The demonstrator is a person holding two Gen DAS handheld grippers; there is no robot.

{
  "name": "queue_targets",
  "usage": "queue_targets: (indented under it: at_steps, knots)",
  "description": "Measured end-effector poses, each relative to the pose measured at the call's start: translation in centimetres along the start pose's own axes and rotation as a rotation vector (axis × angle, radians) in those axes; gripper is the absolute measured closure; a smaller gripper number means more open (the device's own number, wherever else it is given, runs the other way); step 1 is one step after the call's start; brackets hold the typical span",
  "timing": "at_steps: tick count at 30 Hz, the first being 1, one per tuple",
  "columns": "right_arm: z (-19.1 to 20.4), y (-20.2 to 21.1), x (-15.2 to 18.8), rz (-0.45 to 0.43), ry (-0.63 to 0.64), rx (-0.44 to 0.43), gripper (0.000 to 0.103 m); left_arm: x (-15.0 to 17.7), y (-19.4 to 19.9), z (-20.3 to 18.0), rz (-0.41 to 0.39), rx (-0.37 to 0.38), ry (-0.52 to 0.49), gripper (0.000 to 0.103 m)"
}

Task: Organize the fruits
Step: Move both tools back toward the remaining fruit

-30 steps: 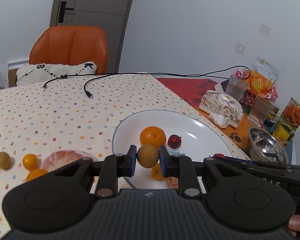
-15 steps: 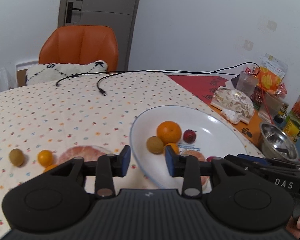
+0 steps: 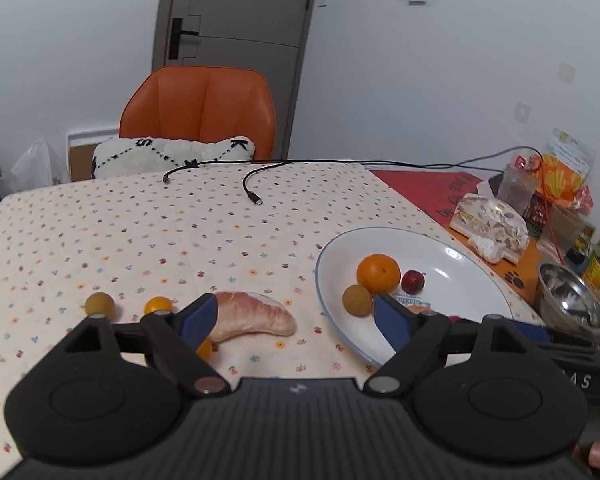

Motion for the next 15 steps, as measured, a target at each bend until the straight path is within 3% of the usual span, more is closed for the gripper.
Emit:
queue_targets:
  at_steps: [9,15]
  knots:
    - [1.8,0.1,0.1,-0.009,0.028,-0.036,0.009,1.1,1.3,1.9,0.015,-0.027,-0.004,0.015]
    - [3.4,0.2,0.1,-0.014,0.062,-0.062,0.004,1.3,2.1,3.5,0.011,-0.054,0.009,0.015]
Point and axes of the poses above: each gripper's, at about its wrist camera, not at the fingertips, and y roughly against the way its jaws point, z to its left, x to its underside, the point moved 6 cm from there along -y, roughly the way its jaws point, and after that the axes turned 7 degrees about -y, right-handed, at the moved point
